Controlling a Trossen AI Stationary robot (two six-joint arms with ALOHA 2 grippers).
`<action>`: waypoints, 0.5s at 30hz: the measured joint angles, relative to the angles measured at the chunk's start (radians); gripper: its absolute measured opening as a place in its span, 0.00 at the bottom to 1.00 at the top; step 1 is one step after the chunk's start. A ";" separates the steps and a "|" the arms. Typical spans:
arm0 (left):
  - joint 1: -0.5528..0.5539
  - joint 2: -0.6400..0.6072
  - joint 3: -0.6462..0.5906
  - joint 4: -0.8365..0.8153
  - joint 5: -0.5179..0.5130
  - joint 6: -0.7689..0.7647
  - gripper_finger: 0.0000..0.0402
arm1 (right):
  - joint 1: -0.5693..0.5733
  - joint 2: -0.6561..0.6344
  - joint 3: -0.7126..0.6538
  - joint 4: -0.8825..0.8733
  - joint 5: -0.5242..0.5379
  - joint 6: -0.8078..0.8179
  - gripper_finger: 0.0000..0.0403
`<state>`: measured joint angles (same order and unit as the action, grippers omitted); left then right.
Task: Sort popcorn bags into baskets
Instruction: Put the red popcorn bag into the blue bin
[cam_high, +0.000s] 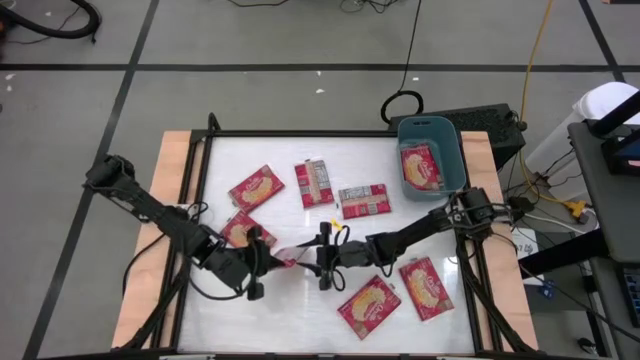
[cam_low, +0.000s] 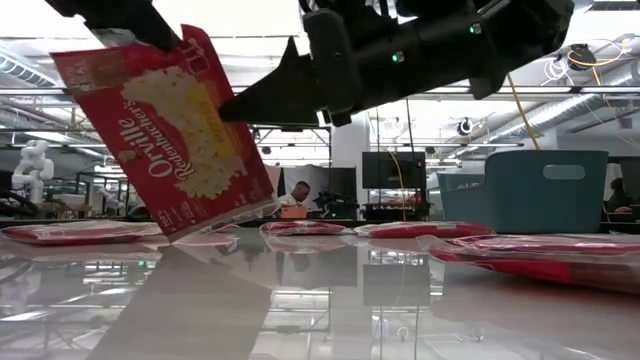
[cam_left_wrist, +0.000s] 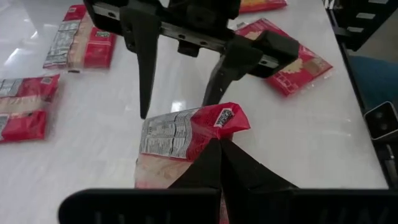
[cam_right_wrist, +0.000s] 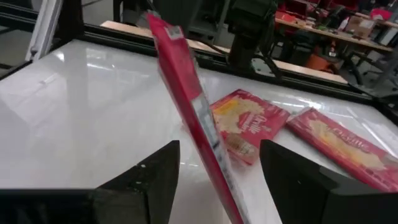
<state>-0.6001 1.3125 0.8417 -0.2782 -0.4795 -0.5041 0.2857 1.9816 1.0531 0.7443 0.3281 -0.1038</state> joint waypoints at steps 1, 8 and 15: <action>0.009 0.000 0.000 0.001 0.004 0.012 0.00 | -0.003 0.000 0.000 -0.002 0.001 -0.003 0.51; 0.047 0.000 0.000 0.074 0.035 0.111 0.00 | -0.005 0.000 0.001 -0.014 -0.048 -0.030 0.25; 0.057 0.001 0.000 0.150 0.012 0.241 0.03 | 0.000 -0.023 0.001 -0.039 -0.070 -0.058 0.03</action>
<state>-0.5428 1.3132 0.8417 -0.1286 -0.4679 -0.2633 0.2854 1.9582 1.0538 0.7052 0.2579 -0.1618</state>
